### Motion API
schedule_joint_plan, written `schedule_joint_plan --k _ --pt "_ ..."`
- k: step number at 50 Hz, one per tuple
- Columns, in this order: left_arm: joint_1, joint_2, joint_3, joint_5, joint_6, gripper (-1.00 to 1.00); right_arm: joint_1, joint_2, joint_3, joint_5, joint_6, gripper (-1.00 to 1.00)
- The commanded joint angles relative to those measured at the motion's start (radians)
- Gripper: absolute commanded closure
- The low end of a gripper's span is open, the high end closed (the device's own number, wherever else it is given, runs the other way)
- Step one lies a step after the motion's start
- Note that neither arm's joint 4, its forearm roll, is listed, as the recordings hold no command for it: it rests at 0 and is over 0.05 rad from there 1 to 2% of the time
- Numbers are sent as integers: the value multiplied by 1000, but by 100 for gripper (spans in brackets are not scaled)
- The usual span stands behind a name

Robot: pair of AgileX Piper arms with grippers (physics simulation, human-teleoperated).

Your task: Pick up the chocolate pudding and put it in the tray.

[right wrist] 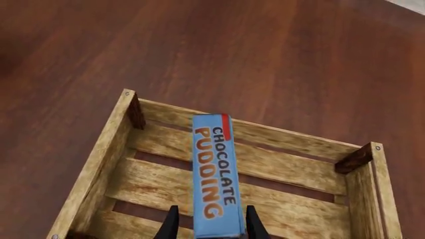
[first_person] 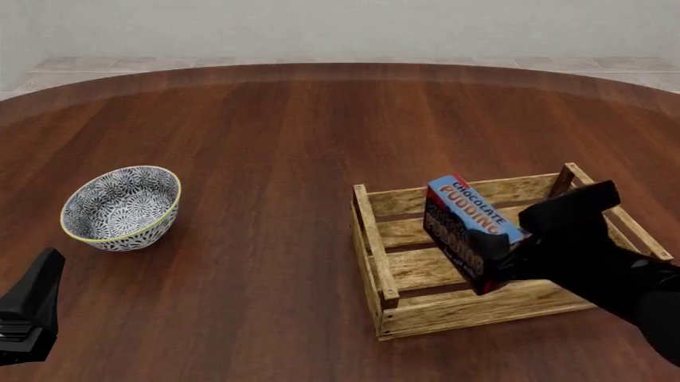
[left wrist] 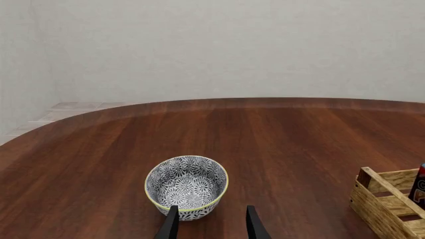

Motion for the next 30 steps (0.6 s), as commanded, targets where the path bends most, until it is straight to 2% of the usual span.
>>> schedule_joint_plan --k 1,11,30 --pt "0 0 0 0 0 -100 -13 -66 -24 72 -13 -100" --pt "0 0 0 0 0 -100 -22 -112 -39 118 -14 -100" --pt "0 0 0 0 0 -100 -48 -326 -86 305 -19 -100"
